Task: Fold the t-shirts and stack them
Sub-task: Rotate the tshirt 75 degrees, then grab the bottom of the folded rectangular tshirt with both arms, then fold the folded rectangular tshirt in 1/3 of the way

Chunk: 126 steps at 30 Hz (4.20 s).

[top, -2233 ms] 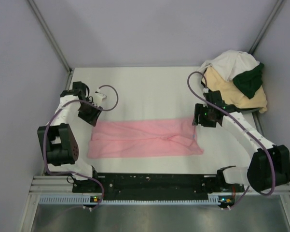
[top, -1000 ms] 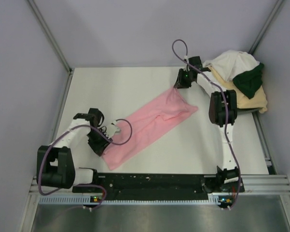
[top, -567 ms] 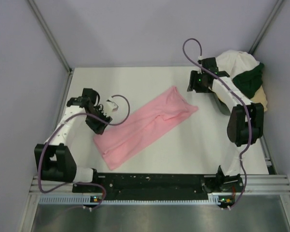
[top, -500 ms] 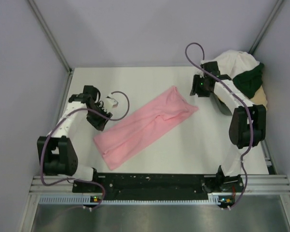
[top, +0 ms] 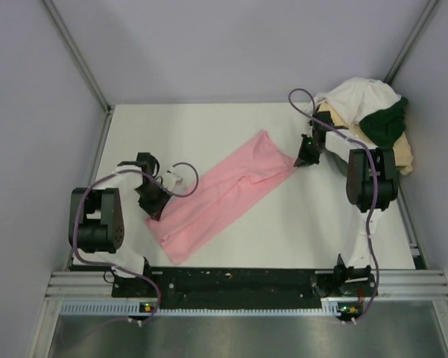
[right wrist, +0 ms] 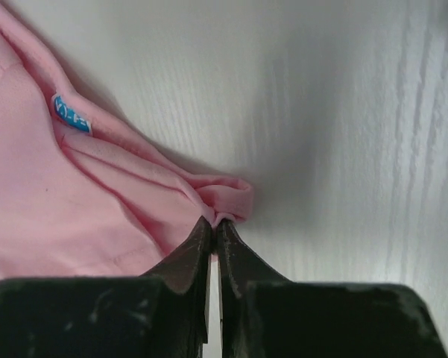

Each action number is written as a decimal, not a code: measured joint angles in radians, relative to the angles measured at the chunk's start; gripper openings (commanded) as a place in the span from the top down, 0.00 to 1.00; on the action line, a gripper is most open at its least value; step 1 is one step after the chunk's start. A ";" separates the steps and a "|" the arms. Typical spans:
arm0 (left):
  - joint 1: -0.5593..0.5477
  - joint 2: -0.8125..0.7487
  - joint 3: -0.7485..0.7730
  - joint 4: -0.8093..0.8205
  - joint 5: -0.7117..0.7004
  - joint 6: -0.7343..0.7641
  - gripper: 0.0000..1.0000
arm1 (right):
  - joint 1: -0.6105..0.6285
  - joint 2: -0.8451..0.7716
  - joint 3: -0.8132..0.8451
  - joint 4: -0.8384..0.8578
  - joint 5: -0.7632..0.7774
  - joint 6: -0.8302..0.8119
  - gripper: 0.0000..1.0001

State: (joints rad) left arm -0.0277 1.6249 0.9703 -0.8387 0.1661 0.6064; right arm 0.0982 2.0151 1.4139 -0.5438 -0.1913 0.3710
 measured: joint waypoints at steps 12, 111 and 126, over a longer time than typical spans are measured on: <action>-0.259 -0.195 -0.220 0.000 0.084 0.055 0.67 | -0.010 0.471 0.718 -0.048 -0.247 0.053 1.00; -0.398 0.055 0.400 0.081 0.127 -0.082 1.00 | 0.412 -0.486 -0.343 0.209 -0.304 -1.003 1.00; -0.362 0.368 0.655 0.093 0.090 -0.126 1.00 | 0.324 -0.205 -0.165 0.241 -0.314 -1.041 1.00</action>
State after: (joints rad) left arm -0.3897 1.9930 1.6257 -0.7452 0.2558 0.4801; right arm 0.4225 1.8103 1.2491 -0.3027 -0.5056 -0.6704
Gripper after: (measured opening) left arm 0.012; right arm 0.011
